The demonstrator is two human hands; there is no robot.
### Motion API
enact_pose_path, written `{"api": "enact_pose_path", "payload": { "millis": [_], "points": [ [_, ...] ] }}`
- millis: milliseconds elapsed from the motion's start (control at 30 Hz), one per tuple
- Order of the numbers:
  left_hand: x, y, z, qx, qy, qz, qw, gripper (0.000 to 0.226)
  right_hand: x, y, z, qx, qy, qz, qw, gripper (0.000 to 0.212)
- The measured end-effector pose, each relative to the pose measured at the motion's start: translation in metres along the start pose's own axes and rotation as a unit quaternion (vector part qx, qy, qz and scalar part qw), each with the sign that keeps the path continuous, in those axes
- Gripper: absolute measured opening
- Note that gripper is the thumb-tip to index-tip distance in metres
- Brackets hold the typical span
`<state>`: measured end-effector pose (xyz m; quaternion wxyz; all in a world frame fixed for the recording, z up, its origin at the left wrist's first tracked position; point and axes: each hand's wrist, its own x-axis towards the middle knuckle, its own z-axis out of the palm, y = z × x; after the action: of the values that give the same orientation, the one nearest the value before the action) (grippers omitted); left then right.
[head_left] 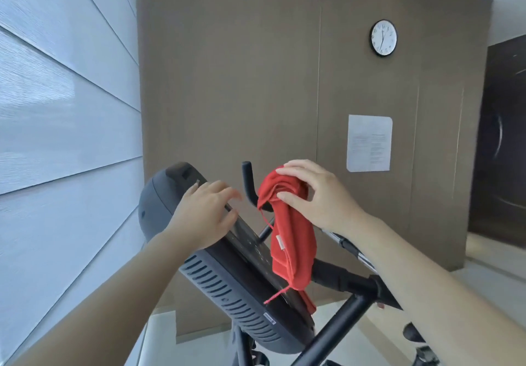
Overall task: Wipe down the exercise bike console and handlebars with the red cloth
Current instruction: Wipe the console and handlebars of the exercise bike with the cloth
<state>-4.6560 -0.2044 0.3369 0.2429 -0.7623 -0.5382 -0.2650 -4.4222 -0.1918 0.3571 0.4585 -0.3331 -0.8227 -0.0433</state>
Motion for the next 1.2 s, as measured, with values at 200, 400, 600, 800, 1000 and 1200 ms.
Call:
{"api": "enact_pose_path", "payload": {
  "millis": [200,400,600,800,1000,1200],
  "points": [
    [-0.002,-0.016,0.012,0.109,0.046,0.04,0.992,0.034,-0.012,0.004,0.016,-0.042,-0.046,0.005,0.998,0.072],
    [-0.008,-0.023,0.021,0.132,0.063,0.046,0.988,0.037,-0.023,0.008,0.031,-0.032,0.04,0.008,0.999,0.07],
    [-0.008,-0.022,0.029,0.147,0.096,0.025,0.984,0.039,-0.006,-0.005,0.033,-0.107,0.02,0.026,0.994,0.069],
    [-0.006,-0.023,0.036,0.162,0.113,0.03,0.98,0.044,-0.031,-0.003,0.04,-0.14,0.042,0.009,0.989,0.063],
    [-0.004,-0.024,0.039,0.172,0.146,0.038,0.974,0.041,-0.046,0.0,0.044,-0.145,0.014,0.019,0.989,0.073],
    [-0.005,-0.023,0.04,0.179,0.164,0.043,0.969,0.041,-0.03,-0.007,0.052,-0.136,0.033,0.047,0.989,0.074]
  ]
}}
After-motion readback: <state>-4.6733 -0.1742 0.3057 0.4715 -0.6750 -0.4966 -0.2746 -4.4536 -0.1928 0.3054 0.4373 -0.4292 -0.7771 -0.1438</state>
